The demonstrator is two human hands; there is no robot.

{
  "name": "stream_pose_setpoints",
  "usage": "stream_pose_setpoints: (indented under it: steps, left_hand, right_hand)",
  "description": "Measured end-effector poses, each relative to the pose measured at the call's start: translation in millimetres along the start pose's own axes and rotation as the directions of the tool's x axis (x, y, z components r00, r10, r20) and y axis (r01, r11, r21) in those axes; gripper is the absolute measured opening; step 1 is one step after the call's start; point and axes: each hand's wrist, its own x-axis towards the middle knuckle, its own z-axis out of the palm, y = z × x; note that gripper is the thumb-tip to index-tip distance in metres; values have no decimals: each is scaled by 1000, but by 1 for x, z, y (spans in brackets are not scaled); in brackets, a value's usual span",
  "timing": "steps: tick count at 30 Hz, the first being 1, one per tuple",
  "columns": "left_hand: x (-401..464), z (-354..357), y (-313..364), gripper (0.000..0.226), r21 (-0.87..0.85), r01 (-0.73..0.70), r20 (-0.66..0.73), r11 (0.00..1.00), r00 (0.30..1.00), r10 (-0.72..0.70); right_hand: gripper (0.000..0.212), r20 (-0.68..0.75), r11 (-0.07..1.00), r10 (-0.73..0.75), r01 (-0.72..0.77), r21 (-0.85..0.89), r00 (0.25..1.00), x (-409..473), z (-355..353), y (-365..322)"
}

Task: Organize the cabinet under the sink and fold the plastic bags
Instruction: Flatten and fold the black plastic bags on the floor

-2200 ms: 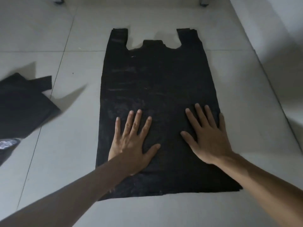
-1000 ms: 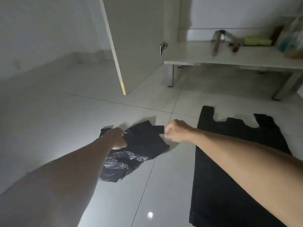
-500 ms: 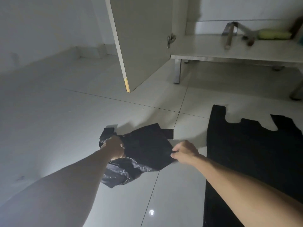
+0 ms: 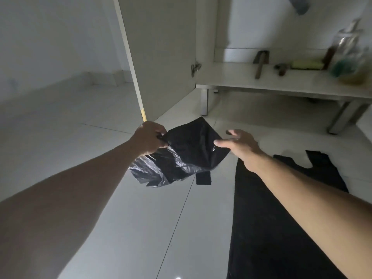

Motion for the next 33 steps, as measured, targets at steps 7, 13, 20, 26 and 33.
stream_pose_setpoints:
  steps: [7,13,20,26,33]
  left_hand:
    - [-8,-5,78,12,80,-258,104,963,963,250]
    - [-17,-5,133,13,274,-471,278,838,873,400]
    - [-19,5,161,20,190,-498,402,846,826,396]
    - [-11,18,184,32,404,-527,413,748,834,365]
    - [20,30,176,30,651,-296,197,700,955,220]
  right_hand:
    - [112,204,968,-124,164,-190,971,-2,-54,-46]
    - [58,382,710,-186,392,-584,905,-17,-71,-73]
    - [76,411,720,-267,464,-516,872,-17,-96,-71]
    - [52,237,482,-190,301,-823,953,-2,-122,-58]
    - [24,15,413,-396,193,-890,918,-2,-184,-55]
